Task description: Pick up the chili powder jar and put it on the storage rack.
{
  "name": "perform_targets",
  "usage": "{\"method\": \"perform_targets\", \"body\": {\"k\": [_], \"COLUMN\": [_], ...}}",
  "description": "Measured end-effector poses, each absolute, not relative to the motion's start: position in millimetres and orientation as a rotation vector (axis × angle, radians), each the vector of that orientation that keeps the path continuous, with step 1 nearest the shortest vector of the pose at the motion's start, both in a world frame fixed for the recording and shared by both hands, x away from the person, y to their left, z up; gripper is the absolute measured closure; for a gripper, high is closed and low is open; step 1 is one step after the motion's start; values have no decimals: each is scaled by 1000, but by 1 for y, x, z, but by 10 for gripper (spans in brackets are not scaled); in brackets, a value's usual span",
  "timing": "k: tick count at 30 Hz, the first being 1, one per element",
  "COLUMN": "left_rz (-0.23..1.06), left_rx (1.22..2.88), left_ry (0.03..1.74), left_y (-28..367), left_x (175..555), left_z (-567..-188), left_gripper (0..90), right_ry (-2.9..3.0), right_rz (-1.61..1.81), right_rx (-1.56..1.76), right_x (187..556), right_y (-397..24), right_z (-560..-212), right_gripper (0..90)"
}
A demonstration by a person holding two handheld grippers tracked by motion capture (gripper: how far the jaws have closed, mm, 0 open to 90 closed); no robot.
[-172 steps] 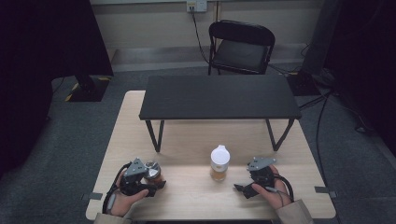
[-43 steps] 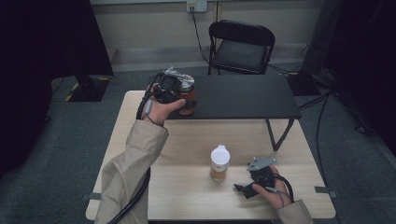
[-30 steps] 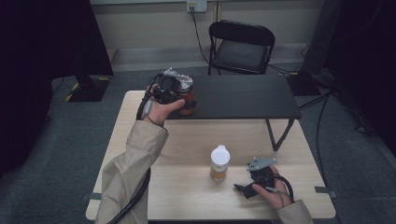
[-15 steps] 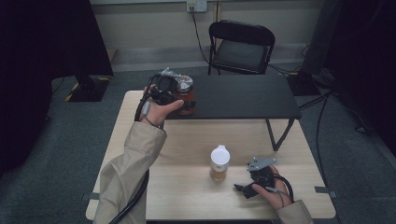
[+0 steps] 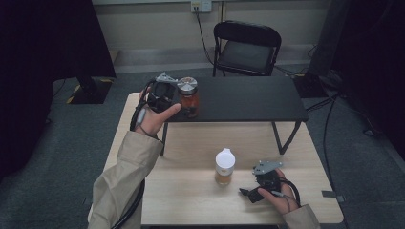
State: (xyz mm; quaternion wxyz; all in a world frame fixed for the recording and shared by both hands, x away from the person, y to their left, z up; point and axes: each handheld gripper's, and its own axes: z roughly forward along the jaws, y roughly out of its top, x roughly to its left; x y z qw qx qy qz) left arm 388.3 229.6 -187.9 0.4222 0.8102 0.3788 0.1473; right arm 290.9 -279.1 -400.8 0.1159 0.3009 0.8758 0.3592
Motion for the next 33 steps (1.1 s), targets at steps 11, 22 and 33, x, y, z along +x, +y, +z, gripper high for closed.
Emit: {"method": "perform_targets", "body": {"k": [11, 22, 33], "left_rz": [341, 325, 305], "left_rx": [2029, 2009, 1997], "left_ry": [922, 916, 893], "left_y": [242, 261, 276], "left_x": [371, 354, 337], "left_z": [-197, -211, -227], "left_gripper": [27, 29, 27], "right_ry": [2565, 2565, 2565], "right_rz": [1052, 1052, 1052], "right_rx": [881, 881, 881], "right_x": [291, 291, 291], "right_y": [-279, -279, -279], "right_z": [-401, -401, -401], "right_gripper": [0, 0, 0]}}
